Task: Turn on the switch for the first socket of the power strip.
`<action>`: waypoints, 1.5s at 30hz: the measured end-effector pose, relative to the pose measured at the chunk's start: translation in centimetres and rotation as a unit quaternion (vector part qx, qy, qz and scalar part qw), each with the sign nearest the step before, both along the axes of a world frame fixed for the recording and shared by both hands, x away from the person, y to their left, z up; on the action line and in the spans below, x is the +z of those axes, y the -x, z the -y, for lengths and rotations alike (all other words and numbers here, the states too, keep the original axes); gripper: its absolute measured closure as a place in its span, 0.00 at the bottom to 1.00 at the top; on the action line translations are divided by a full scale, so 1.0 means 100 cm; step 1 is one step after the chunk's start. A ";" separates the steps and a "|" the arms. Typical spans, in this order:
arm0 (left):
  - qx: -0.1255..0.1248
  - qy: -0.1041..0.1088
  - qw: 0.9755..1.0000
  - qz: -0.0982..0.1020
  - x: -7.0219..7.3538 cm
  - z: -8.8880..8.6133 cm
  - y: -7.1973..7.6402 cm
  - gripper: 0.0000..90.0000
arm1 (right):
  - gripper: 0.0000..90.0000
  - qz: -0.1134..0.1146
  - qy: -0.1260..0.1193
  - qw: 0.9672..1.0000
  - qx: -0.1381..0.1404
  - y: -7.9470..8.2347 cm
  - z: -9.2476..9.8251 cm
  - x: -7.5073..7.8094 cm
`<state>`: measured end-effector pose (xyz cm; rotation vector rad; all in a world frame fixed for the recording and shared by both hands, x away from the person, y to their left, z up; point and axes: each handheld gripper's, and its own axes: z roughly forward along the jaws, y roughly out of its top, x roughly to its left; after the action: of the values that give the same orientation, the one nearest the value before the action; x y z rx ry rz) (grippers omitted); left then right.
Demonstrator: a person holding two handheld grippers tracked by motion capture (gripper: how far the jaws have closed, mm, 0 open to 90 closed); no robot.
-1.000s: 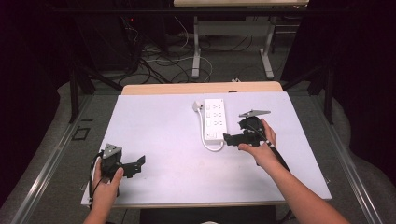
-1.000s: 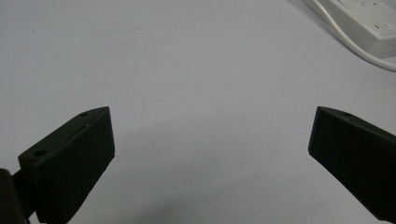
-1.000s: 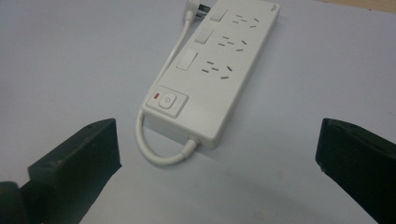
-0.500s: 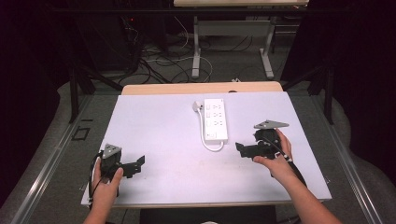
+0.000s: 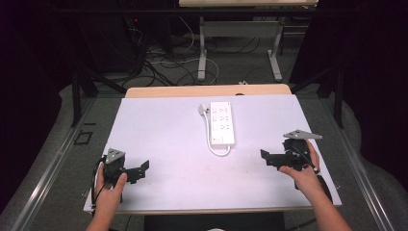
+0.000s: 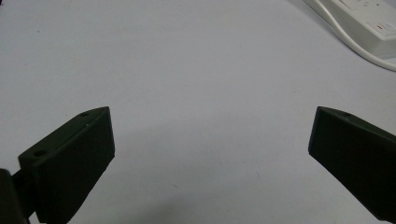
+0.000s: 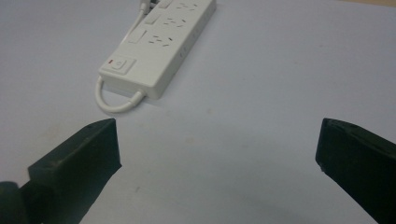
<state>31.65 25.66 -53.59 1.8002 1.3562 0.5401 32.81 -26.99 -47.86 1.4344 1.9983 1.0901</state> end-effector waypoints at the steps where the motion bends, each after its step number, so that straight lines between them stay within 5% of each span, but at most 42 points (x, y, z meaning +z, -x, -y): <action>1: 0.001 0.001 1.000 0.000 0.000 0.000 0.000 0.00 | 0.00 -0.002 0.003 1.000 -0.004 0.001 0.003 -0.001; 15: 0.003 0.000 1.000 0.000 0.000 -0.001 0.000 0.00 | 0.00 -0.001 0.001 0.999 -0.043 0.001 0.040 -0.027; 45: 0.001 -0.001 1.000 -0.001 0.001 -0.001 0.000 0.00 | 0.00 -0.037 -0.010 0.994 -0.107 -0.007 0.072 -0.061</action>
<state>31.62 25.79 -53.52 1.8007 1.3604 0.5407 33.51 -34.20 -53.94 1.6774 1.8363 0.9784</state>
